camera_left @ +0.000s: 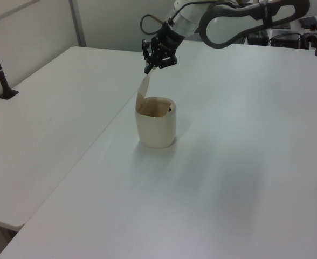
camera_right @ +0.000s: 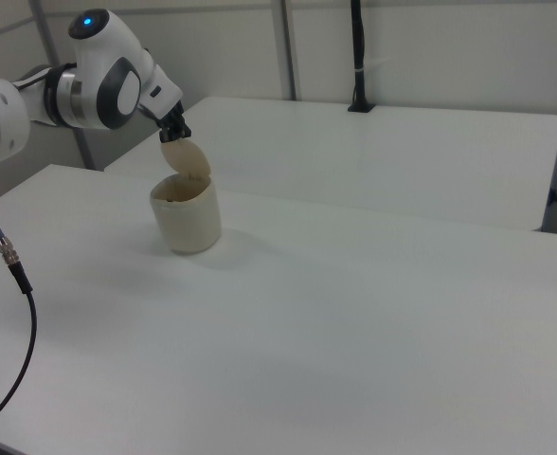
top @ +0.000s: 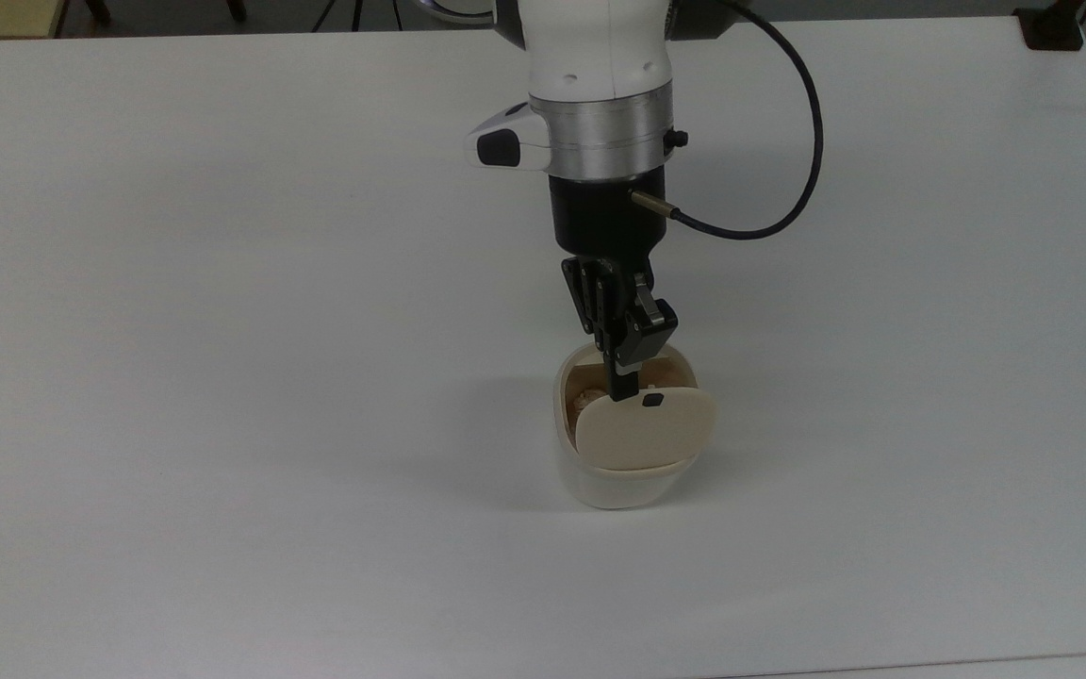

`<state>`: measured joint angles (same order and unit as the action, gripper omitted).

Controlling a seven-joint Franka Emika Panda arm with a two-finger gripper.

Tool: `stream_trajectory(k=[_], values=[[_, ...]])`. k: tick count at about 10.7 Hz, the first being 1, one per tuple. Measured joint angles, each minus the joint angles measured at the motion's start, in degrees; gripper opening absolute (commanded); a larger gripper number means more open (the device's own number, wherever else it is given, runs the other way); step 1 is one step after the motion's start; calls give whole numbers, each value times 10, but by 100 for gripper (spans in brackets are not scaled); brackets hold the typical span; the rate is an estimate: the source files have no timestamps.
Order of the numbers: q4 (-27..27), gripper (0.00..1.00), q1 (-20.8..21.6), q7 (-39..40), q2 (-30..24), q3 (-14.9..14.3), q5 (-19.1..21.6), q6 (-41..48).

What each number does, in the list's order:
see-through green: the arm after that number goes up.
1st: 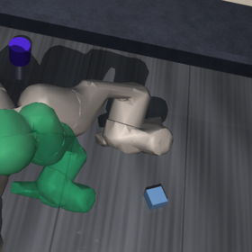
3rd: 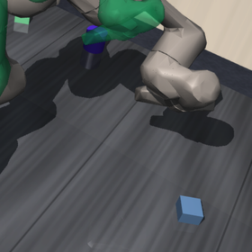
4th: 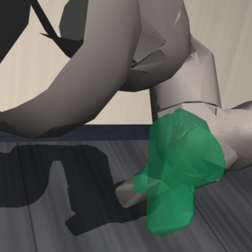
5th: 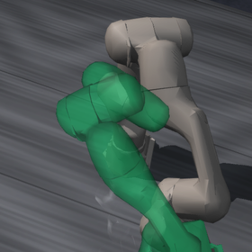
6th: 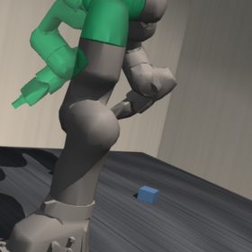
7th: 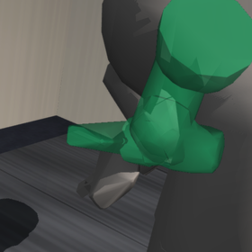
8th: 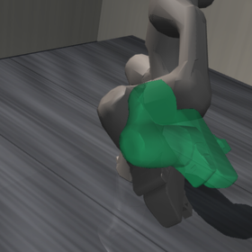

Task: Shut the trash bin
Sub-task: 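Push the gripper fingers against the open lid, tilting it down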

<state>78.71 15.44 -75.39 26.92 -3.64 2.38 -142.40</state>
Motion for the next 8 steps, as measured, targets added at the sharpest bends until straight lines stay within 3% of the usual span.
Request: stream_trajectory(k=[8], values=[[-6, 0, 6, -12, 6, 0, -1, -5]])
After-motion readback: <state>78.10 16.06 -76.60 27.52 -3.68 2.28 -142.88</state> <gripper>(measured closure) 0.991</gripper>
